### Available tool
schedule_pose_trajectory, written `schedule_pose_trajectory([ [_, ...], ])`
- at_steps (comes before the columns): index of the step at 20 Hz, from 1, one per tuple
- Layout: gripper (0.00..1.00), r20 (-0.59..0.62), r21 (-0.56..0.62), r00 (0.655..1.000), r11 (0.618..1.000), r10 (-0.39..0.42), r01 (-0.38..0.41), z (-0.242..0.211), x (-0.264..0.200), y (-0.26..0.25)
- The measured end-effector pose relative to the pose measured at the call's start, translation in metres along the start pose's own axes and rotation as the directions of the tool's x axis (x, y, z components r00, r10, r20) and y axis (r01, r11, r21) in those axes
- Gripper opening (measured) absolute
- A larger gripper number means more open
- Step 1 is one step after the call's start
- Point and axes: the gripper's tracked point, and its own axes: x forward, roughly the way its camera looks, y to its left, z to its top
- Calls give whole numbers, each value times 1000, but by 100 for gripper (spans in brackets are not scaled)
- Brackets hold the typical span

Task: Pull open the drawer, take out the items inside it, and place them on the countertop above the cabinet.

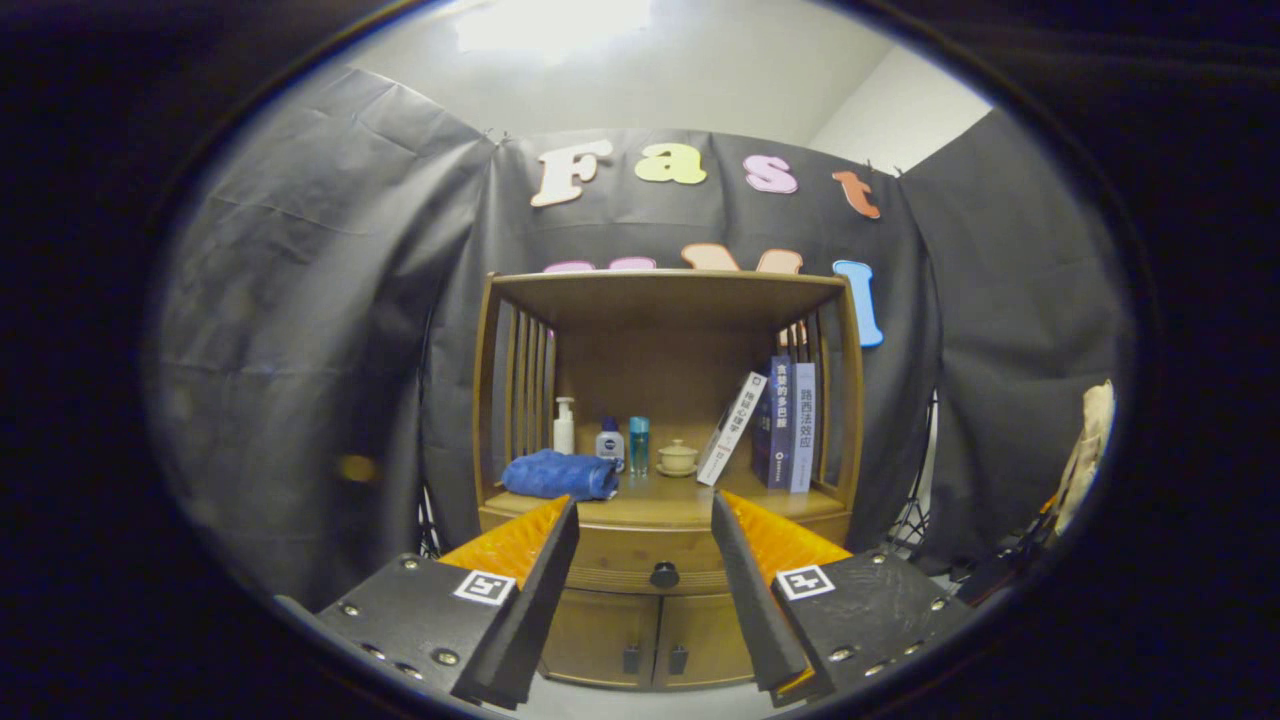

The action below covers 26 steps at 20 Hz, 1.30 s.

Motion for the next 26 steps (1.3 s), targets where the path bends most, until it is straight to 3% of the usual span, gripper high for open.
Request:
schedule_pose_trajectory([
  [7, 80, 5, 8, 1000, 1000, -19, 19, 0, 1, -7],
  [12, 80, -62, -18, 989, 991, -135, 135, -34, 17, -30],
  [21, 80, -203, 103, 979, 993, -28, 50, -131, 94, -8],
  [26, 81, -297, 128, 954, 988, -44, 85, -191, 145, -16],
])
